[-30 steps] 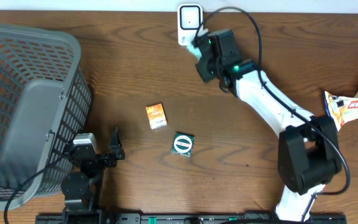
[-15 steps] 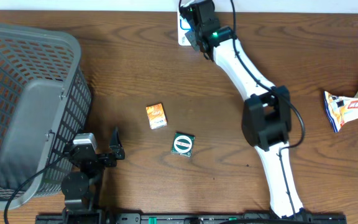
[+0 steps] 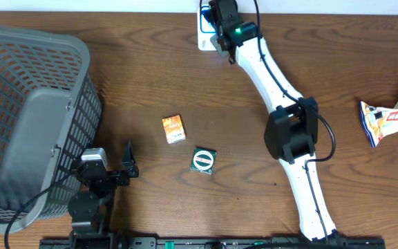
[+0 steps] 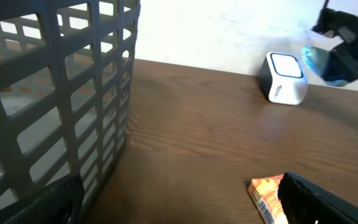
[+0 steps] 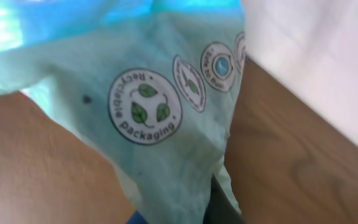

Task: Scan the item barcode
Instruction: 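Carry the wipes pack right and drop it at the table edge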

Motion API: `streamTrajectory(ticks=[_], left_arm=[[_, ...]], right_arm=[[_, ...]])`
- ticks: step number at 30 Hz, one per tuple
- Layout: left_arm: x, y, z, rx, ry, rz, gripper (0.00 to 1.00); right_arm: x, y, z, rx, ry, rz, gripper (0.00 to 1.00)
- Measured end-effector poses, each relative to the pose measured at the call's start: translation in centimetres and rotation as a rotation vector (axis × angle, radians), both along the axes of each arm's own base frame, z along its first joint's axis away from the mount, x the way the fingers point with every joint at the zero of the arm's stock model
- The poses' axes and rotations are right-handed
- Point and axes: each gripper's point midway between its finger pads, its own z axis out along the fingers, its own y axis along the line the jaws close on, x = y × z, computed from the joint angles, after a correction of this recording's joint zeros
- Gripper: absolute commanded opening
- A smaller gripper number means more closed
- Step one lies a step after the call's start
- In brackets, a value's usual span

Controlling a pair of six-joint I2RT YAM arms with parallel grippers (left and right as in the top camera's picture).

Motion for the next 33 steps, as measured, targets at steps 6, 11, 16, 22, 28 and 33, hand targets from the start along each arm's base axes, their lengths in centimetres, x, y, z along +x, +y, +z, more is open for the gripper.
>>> streamTrajectory(ticks=[6,11,16,22,28,33], left_arm=[[0.0,0.0,0.0,0.000,0.000,0.000,0.98],[0.0,0.0,0.0,0.000,0.000,0.000,0.98],[0.0,0.0,0.0,0.000,0.000,0.000,0.98],[0.0,0.0,0.0,0.000,0.000,0.000,0.98],[0.0,0.0,0.0,0.000,0.000,0.000,0.98],[0.0,0.0,0.0,0.000,0.000,0.000,0.98]], right_arm=[[-1.1,-7.8,1.0,-0.088,0.067,-0.184,0.01],[-0.3,-19.5,1.6,-0.121,0.049,-0.425,0.01],[-0.8,-32.8,-0.5,-0.085,0.018,-0.672,0.01],[-4.7,-43.0,-3.9,-0.063,0.055,-0.866,0.59],[-5.6,-44.0,-4.1,-0.003,0.048,-0.948,0.99],[-5.0,-41.5,-2.2,0.146,0.043,-0.936,0.99]])
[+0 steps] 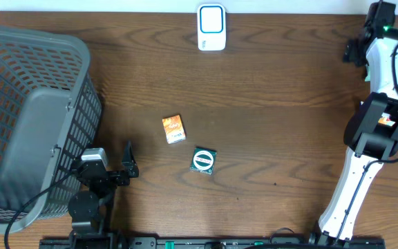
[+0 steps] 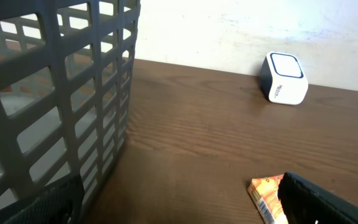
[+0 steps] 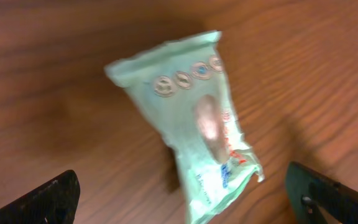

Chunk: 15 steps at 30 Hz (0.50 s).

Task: Scan the item barcode
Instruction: 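Carry the wipes pack right and drop it at the table edge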

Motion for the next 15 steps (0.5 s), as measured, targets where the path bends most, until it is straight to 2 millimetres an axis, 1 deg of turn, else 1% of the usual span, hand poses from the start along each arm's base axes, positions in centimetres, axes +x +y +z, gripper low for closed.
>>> streamTrajectory(ticks=[2,4,5,7,8,9,11,12,13,14,15], left_arm=[[0.0,0.0,0.0,0.000,0.000,0.000,0.98],[0.0,0.0,0.0,0.000,0.000,0.000,0.98],[0.0,0.0,0.0,0.000,0.000,0.000,0.98],[0.0,0.0,0.0,0.000,0.000,0.000,0.98],[0.0,0.0,0.0,0.000,0.000,0.000,0.98],[0.0,0.0,0.0,0.000,0.000,0.000,0.98],[0.0,0.0,0.0,0.000,0.000,0.000,0.98],[0.0,0.0,0.0,0.000,0.000,0.000,0.98],[0.0,0.0,0.0,0.000,0.000,0.000,0.97],[0.0,0.0,0.0,0.000,0.000,0.000,0.98],[0.0,0.0,0.0,0.000,0.000,0.000,0.98]], right_arm=[[0.4,1.7,2.2,0.081,-0.055,0.031,0.99],[0.4,3.7,5.3,0.156,-0.110,0.070,0.99],[0.2,4.9,7.2,0.193,-0.139,0.088,0.99],[-0.2,7.5,11.2,0.246,-0.201,0.120,0.99],[-0.5,8.7,12.8,0.267,-0.223,0.131,0.99],[-0.9,10.4,14.7,0.290,-0.247,0.144,0.99],[-1.9,13.6,17.4,0.336,-0.276,0.168,0.99],[-2.3,15.1,18.3,0.359,-0.280,0.178,0.99],[-2.9,17.1,19.0,0.392,-0.277,0.187,0.99],[-3.8,19.3,19.1,0.436,-0.256,0.192,0.99],[-4.4,20.7,19.0,0.466,-0.234,0.195,0.99]])
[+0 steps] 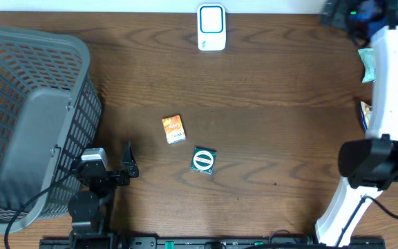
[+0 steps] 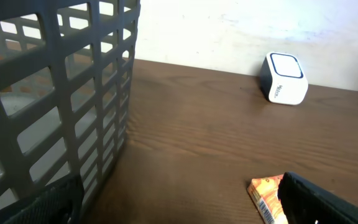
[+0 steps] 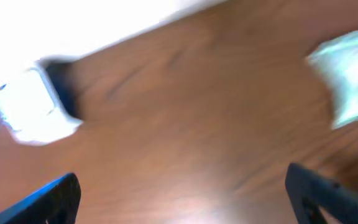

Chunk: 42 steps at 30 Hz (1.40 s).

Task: Scan the item barcode
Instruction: 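Carry the wipes pack right and drop it at the table edge, then move the right gripper over the green tin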

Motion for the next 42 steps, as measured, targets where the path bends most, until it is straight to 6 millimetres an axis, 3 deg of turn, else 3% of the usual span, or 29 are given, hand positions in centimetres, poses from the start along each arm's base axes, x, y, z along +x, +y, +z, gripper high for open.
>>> streamTrajectory(ticks=[1,8,13,16,21,29,37,40,42], left_arm=[[0.0,0.0,0.0,0.000,0.000,0.000,0.98],[0.0,0.0,0.0,0.000,0.000,0.000,0.98],[0.0,0.0,0.0,0.000,0.000,0.000,0.98],[0.0,0.0,0.0,0.000,0.000,0.000,0.98],[0.0,0.0,0.0,0.000,0.000,0.000,0.98],[0.0,0.0,0.0,0.000,0.000,0.000,0.98],[0.0,0.0,0.0,0.000,0.000,0.000,0.98],[0.0,0.0,0.0,0.000,0.000,0.000,0.98],[0.0,0.0,0.0,0.000,0.000,0.000,0.98]], right_arm=[[-1.0,2.5,-0.5,0.051,0.047,0.026,0.99],[-8.6,13.4,-4.1,0.218,0.385,0.194,0.99],[-13.9,20.4,-7.0,0.179,0.556,0.337,0.99],[-17.0,23.4,-9.5,0.117,0.644,0.372,0.99],[-20.4,26.2,-14.2,0.019,0.724,0.351,0.99],[-24.0,28.6,-20.1,-0.075,0.747,0.388,0.99],[-26.8,28.5,-26.1,-0.107,0.757,0.397,0.99],[-26.9,28.1,-26.6,-0.097,0.726,0.367,0.98],[-26.7,28.1,-26.6,-0.082,0.695,0.355,0.90]])
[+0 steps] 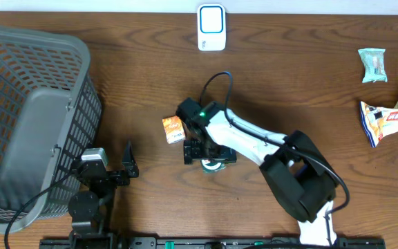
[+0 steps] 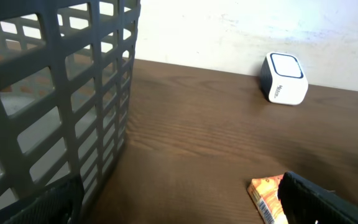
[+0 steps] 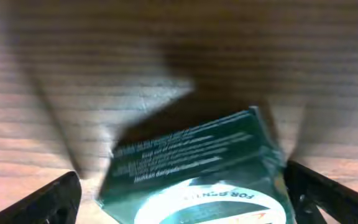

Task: Scan the item barcode
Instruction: 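Move the right gripper over the green tin, then lower the right gripper and grasp the green tin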

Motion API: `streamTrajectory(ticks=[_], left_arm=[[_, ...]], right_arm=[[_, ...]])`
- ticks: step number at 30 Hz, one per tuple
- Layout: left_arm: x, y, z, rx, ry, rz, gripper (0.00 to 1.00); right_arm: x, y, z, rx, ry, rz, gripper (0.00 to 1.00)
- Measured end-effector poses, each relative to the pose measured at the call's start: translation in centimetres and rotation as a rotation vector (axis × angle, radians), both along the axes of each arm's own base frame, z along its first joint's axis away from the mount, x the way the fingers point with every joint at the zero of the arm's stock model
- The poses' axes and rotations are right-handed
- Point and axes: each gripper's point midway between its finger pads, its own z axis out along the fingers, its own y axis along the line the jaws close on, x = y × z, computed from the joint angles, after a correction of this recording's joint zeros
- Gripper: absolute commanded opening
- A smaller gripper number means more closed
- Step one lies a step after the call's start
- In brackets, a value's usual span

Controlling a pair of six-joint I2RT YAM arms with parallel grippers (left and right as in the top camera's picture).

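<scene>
A dark green box with a white round label (image 3: 197, 168) lies on the table mid-front. My right gripper (image 3: 185, 208) is open just above it, one finger on each side; from overhead the gripper (image 1: 209, 153) covers most of the box (image 1: 211, 164). An orange box (image 1: 173, 128) lies just left of it, also seen beside my left finger (image 2: 267, 196). The white scanner (image 1: 211, 26) stands at the table's back edge, upright in the left wrist view (image 2: 284, 86). My left gripper (image 1: 116, 171) rests open and holds nothing at the front left.
A large grey basket (image 1: 26, 117) fills the left side, its wall close to my left gripper (image 2: 61, 93). A mint-green pouch (image 1: 372, 65) and a yellow snack bag (image 1: 392, 116) lie at the far right.
My right arm has moved from the back right corner to the table's middle, and its open gripper now straddles the green box. The left arm has not moved.
My right gripper first held the mint-green pouch beside the scanner. Then the pouch lay on the table at the far right under the open gripper. Afterwards the wrist faced the scanner from the right corner. Now the gripper is down over the green box.
</scene>
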Motion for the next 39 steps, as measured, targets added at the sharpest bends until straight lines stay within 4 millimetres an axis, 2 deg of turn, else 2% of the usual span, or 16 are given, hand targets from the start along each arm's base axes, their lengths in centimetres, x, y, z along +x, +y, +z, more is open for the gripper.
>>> streamTrajectory(ticks=[4,12,13,15,22,26,33,34,39], left_arm=[[0.0,0.0,0.0,0.000,0.000,0.000,0.98],[0.0,0.0,0.0,0.000,0.000,0.000,0.98],[0.0,0.0,0.0,0.000,0.000,0.000,0.98],[0.0,0.0,0.0,0.000,0.000,0.000,0.98],[0.0,0.0,0.0,0.000,0.000,0.000,0.98],[0.0,0.0,0.0,0.000,0.000,0.000,0.98],[0.0,0.0,0.0,0.000,0.000,0.000,0.98],[0.0,0.0,0.0,0.000,0.000,0.000,0.98],[0.0,0.0,0.0,0.000,0.000,0.000,0.98]], right_arm=[[0.4,-0.2,-0.1,0.013,-0.045,-0.015,0.80],[0.9,-0.3,-0.1,0.014,-0.071,0.018,0.72],[0.9,-0.3,-0.1,0.013,-0.070,0.021,0.68],[0.9,-0.4,-0.1,0.010,-0.070,0.015,0.65],[1.7,-1.0,0.0,0.017,-0.050,-0.153,0.72],[2.0,-2.6,-0.1,-0.017,-0.016,-0.240,0.76],[1.3,-3.7,0.0,-0.043,0.027,-0.193,0.87],[1.2,-3.6,0.0,-0.044,0.028,-0.181,0.99],[0.1,-3.4,0.1,-0.066,0.051,-0.176,0.99]])
